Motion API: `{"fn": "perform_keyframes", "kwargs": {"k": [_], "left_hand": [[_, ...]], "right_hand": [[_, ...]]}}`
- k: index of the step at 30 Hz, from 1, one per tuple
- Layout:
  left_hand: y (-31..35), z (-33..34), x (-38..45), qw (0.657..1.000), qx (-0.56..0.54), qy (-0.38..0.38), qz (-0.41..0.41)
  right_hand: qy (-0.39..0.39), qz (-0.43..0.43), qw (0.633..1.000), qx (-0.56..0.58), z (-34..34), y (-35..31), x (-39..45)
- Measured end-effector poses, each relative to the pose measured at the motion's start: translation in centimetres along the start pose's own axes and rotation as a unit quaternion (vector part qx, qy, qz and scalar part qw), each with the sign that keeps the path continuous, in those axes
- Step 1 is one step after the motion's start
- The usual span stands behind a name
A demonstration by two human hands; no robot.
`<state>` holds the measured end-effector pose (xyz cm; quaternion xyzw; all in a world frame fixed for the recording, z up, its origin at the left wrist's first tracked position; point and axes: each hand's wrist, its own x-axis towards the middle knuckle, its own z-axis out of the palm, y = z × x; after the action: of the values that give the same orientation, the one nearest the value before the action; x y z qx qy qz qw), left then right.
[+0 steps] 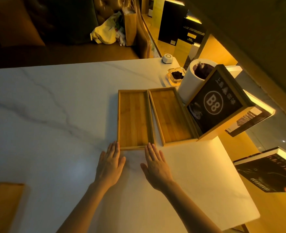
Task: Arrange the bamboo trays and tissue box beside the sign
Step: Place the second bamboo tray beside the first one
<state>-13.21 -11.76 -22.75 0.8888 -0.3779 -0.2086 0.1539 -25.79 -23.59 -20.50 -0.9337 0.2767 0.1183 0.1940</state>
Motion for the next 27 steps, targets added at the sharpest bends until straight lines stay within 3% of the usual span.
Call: {"fn": "perform_keyframes", "kwargs": {"k": [27], "left_hand": [[2.6, 0.9, -0.6, 0.999, -0.005, -0.034, 0.002]], "right_hand": [[0.014, -0.005, 1.000, 0.002, -0.8, 2.9, -0.5]]}}
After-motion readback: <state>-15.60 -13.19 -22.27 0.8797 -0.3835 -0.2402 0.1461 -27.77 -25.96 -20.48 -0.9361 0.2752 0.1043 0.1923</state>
